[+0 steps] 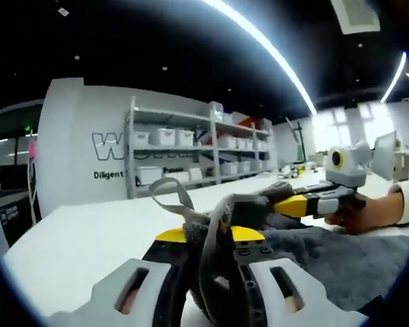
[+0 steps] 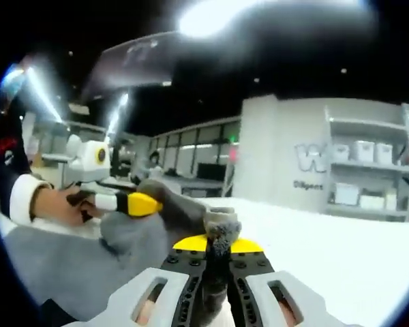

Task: Open the folded towel by lifting each exposed corner and separating the folded layers until the towel lies flat within the target outline without major curled edges

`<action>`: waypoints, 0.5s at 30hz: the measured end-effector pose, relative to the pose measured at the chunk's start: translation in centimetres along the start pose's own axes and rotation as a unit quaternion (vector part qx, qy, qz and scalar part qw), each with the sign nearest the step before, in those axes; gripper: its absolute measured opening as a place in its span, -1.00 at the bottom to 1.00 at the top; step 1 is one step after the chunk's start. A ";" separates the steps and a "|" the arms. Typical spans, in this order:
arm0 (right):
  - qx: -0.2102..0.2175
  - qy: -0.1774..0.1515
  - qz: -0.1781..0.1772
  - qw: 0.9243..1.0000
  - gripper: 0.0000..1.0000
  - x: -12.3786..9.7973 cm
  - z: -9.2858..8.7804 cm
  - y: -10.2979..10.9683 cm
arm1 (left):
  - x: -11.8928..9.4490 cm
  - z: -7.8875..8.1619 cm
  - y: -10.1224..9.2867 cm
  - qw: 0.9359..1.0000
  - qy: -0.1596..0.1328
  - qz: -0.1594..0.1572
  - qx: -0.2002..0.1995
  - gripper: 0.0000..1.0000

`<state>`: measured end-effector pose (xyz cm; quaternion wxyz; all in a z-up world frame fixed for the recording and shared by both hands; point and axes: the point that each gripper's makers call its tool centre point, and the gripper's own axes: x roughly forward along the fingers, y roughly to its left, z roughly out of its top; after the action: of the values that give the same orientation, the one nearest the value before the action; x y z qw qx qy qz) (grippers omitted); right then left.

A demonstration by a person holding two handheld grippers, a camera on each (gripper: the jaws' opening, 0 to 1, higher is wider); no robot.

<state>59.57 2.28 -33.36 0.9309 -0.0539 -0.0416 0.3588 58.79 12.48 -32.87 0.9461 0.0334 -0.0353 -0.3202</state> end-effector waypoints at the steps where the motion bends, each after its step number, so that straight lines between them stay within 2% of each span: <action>1: 0.002 0.005 -0.001 1.000 -0.96 0.1 -0.2 -0.1 | 0.0 -0.3 0.1 1.000 0.003 0.004 0.006 -0.60; 4: 0.000 0.017 -0.003 1.000 -0.96 0.5 -0.8 -0.2 | -0.1 -0.7 0.2 1.000 0.008 0.006 0.009 -0.59; 10: -0.014 0.046 -0.015 0.999 -0.95 0.9 -2.1 -0.8 | -0.4 -1.5 1.7 0.998 0.026 0.042 0.034 -0.54; 14: -0.026 0.072 -0.027 0.997 -0.94 1.0 -3.0 -1.2 | -0.7 -1.8 2.5 0.998 0.030 0.050 0.027 -0.55; 15: -0.029 0.076 -0.027 0.996 -0.94 1.1 -3.2 -1.2 | -0.7 -1.7 2.6 0.998 0.026 0.050 0.012 -0.56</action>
<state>61.59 1.90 -36.31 0.9387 -0.1071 0.0169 0.3272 59.95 15.09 -34.38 0.9612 0.0511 -0.0158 -0.2708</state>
